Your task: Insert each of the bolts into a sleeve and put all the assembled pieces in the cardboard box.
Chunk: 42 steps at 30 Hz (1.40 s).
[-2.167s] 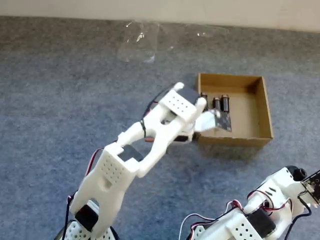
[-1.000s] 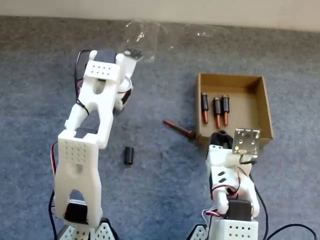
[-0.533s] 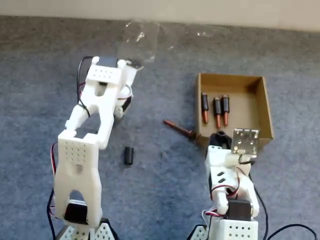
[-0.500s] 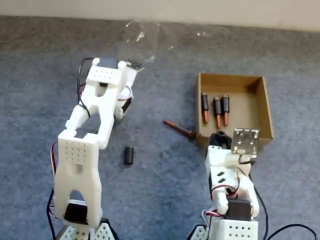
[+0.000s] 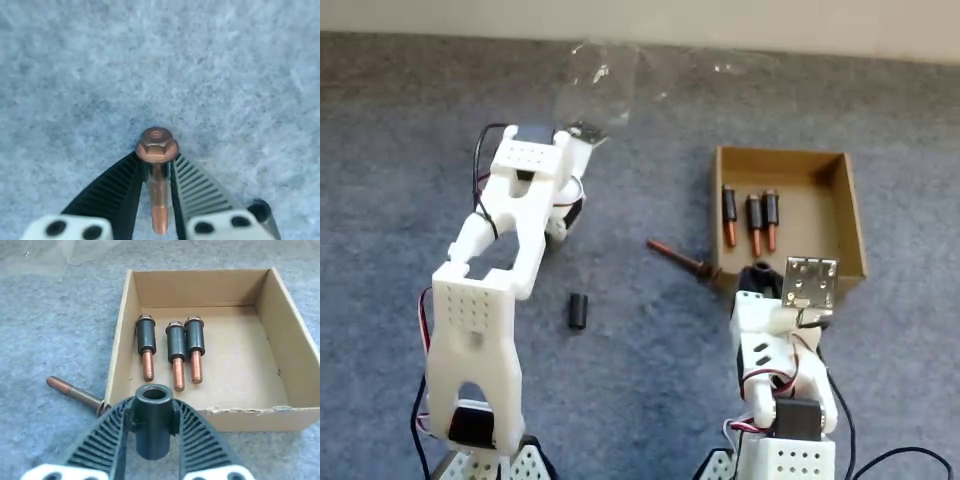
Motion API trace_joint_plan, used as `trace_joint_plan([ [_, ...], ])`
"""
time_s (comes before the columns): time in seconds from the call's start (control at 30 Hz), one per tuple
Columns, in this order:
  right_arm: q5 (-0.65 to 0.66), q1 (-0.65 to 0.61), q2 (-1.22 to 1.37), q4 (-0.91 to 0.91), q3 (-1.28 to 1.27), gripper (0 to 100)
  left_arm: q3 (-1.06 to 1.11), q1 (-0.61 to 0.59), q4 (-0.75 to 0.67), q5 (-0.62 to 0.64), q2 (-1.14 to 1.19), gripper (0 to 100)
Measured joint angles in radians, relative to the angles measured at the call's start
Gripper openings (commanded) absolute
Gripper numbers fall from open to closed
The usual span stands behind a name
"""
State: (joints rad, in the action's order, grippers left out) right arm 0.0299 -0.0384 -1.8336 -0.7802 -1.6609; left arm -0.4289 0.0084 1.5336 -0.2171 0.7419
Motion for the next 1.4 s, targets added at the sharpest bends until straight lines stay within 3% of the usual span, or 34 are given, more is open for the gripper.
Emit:
trace_joint_plan([
  [0.17,0.0,0.0,0.0,0.0,0.0,0.5,-0.008,-0.003,0.0,0.0,0.0,10],
  [0.67,0.0,-0.002,0.0,0.0,0.0,0.5,-0.014,-0.006,-0.006,0.0,0.0,9],
  [0.83,0.0,-0.002,0.0,0.0,0.0,0.5,-0.015,-0.005,-0.011,0.0,0.02,1],
  [1.2,0.0,-0.002,0.0,0.0,0.0,0.5,-0.037,0.002,-0.011,0.0,0.078,1],
  [1.4,0.0,-0.002,0.0,0.0,0.0,0.5,-0.032,0.002,0.014,0.0,-0.009,1],
])
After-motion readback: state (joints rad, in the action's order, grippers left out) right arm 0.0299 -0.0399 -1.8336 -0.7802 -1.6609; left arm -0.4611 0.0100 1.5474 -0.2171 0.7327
